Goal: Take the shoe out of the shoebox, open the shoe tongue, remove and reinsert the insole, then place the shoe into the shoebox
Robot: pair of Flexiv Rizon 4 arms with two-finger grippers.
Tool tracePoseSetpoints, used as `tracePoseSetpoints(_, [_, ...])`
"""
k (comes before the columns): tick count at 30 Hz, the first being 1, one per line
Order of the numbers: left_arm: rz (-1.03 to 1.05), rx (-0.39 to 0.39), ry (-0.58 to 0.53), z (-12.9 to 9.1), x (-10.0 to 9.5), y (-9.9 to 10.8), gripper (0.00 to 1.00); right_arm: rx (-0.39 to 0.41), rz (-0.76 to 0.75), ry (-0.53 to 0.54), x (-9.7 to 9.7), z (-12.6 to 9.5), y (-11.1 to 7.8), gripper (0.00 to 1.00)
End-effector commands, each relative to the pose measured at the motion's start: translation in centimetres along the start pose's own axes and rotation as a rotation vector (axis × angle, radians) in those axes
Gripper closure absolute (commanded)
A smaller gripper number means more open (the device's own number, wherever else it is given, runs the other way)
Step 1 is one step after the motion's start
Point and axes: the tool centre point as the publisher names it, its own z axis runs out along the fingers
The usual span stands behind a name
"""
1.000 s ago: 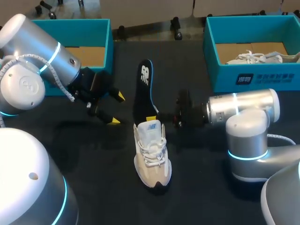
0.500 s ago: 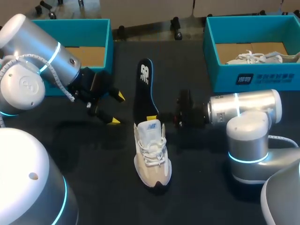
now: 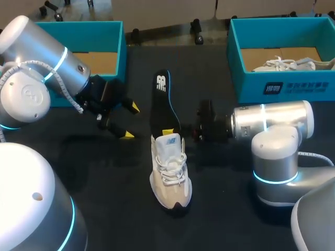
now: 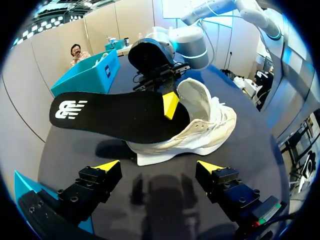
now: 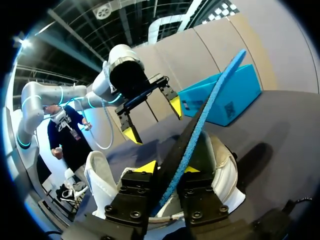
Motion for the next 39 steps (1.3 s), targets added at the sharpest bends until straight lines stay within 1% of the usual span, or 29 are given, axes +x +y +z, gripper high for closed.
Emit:
tracePoseSetpoints(1, [-0.001, -0.005, 0.000, 0.0, 0.0, -0.1, 0.00, 0.000, 0.001, -0.006, 0.0, 0.2, 0.0, 0.95])
tracePoseSetpoints(2, [-0.001, -0.005, 0.000, 0.0, 0.0, -0.1, 0.00, 0.000, 0.000, -0.006, 0.0, 0.3, -0.1, 1.00])
tracePoseSetpoints(6, [-0.001, -0.005, 0.000, 0.0, 0.0, -0.1, 0.00, 0.000, -0.034, -0.013, -0.1, 0.3, -0.4, 1.00])
tracePoseSetpoints(12, [-0.001, -0.005, 0.000, 0.0, 0.0, -0.1, 0.00, 0.019, -0.078, -0.025, -0.2, 0.4, -1.0, 1.00])
tracePoseSetpoints(19, [-0.001, -0.005, 0.000, 0.0, 0.0, -0.1, 0.00, 0.034, -0.074, -0.031, 0.1, 0.9, -2.0, 1.00])
tracePoseSetpoints(23, [-0.001, -0.005, 0.000, 0.0, 0.0, -0.1, 0.00, 0.027, -0.061, -0.043, 0.4, 0.8, -2.6, 1.00])
tracePoseSetpoints(25, [-0.001, -0.005, 0.000, 0.0, 0.0, -0.1, 0.00, 0.023, -0.063, -0.052, 0.4, 0.6, -2.6, 1.00])
tracePoseSetpoints(30, [-0.001, -0.005, 0.000, 0.0, 0.0, -0.1, 0.00, 0.028, -0.080, -0.069, 0.3, 0.1, -1.6, 1.00])
tracePoseSetpoints(31, [-0.001, -0.005, 0.000, 0.0, 0.0, -0.1, 0.00, 0.028, -0.082, -0.069, 0.2, 0.0, -1.5, 0.99])
tracePoseSetpoints(32, [-0.001, -0.005, 0.000, 0.0, 0.0, -0.1, 0.00, 0.029, -0.084, -0.071, 0.2, 0.0, -1.4, 0.87])
tracePoseSetpoints(35, [-0.001, -0.005, 0.000, 0.0, 0.0, -0.1, 0.00, 0.031, -0.091, -0.076, 0.1, -0.2, -1.0, 0.85])
tracePoseSetpoints(39, [-0.001, -0.005, 0.000, 0.0, 0.0, -0.1, 0.00, 0.032, -0.099, -0.080, 0.0, -0.2, -0.7, 0.86])
